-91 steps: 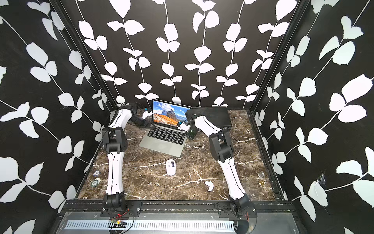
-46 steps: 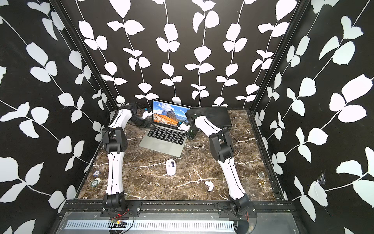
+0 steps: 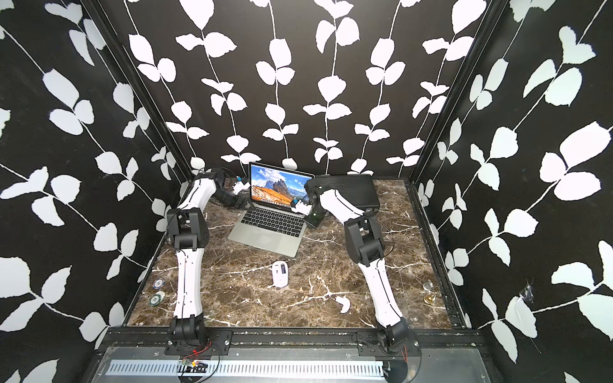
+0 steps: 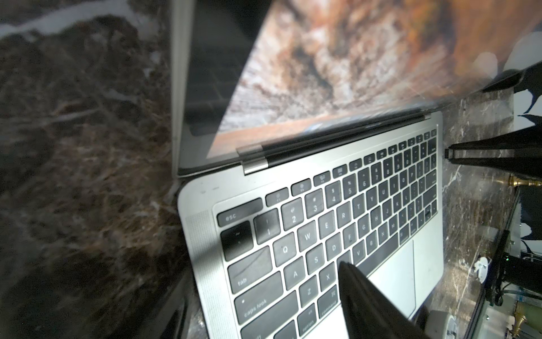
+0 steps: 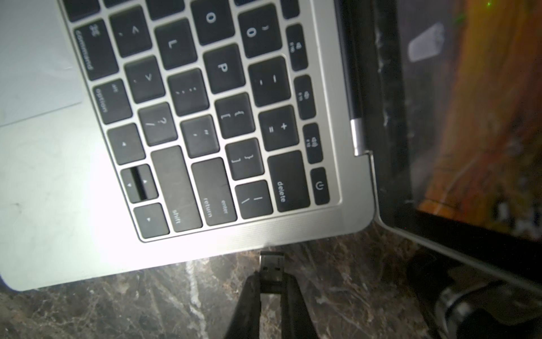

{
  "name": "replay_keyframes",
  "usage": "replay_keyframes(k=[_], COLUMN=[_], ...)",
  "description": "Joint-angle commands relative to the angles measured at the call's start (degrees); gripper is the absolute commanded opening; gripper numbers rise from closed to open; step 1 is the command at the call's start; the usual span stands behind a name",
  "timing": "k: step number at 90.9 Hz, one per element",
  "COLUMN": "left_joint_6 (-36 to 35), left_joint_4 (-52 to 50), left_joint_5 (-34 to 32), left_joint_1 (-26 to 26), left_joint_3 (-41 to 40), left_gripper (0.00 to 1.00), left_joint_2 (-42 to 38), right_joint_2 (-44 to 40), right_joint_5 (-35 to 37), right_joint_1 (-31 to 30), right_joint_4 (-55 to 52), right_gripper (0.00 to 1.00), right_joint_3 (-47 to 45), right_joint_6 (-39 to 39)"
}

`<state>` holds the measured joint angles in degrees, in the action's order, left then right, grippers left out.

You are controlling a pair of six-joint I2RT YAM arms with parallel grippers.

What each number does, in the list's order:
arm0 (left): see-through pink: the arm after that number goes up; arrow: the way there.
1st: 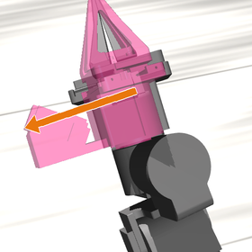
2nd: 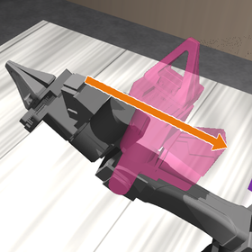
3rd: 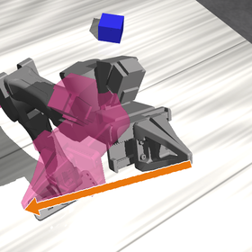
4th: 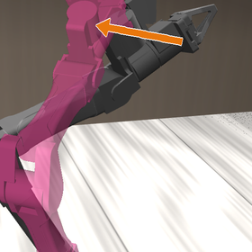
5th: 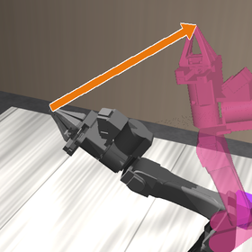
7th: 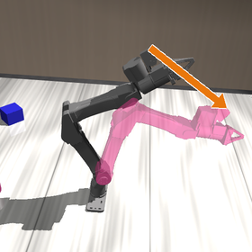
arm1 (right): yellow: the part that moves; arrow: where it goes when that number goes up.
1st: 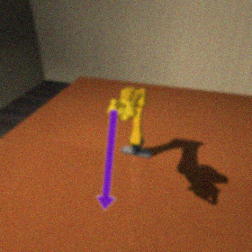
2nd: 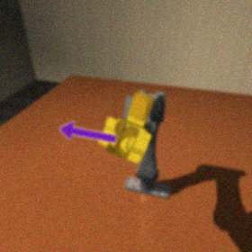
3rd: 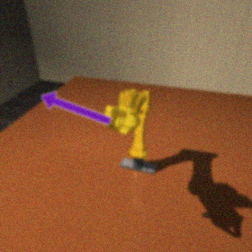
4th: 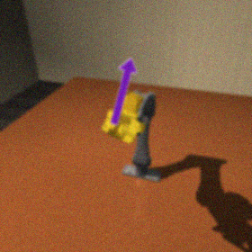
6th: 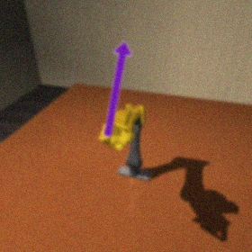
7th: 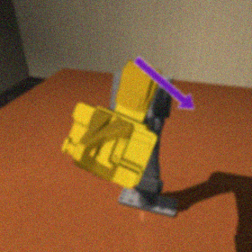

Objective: Insert the wireless mouse receiver into the laptop
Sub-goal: Insert the USB plug into the USB port.

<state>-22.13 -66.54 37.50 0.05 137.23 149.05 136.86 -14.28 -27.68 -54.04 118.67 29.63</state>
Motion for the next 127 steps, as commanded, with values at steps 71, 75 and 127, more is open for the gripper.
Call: replay_keyframes(k=[71,75,127], left_joint_6=[-0.8,-0.8,-0.6], left_joint_4=[-1.7,-1.7,-1.9], left_joint_5=[1.2,1.2,1.1], left_joint_1=[-0.8,-0.8,-0.8], left_joint_3=[1.6,1.6,1.6], left_gripper=[0.79,0.79,0.78], left_joint_2=[1.9,1.9,1.9], right_joint_2=[0.7,1.3,2.9], right_joint_5=[1.8,2.1,2.0], right_joint_1=[0.3,0.2,0.0], right_joint_4=[-0.8,-1.4,-1.0], right_gripper=[0.0,0.0,0.0], right_joint_3=[0.6,1.3,3.0], right_joint_6=[5.0,5.0,4.8])
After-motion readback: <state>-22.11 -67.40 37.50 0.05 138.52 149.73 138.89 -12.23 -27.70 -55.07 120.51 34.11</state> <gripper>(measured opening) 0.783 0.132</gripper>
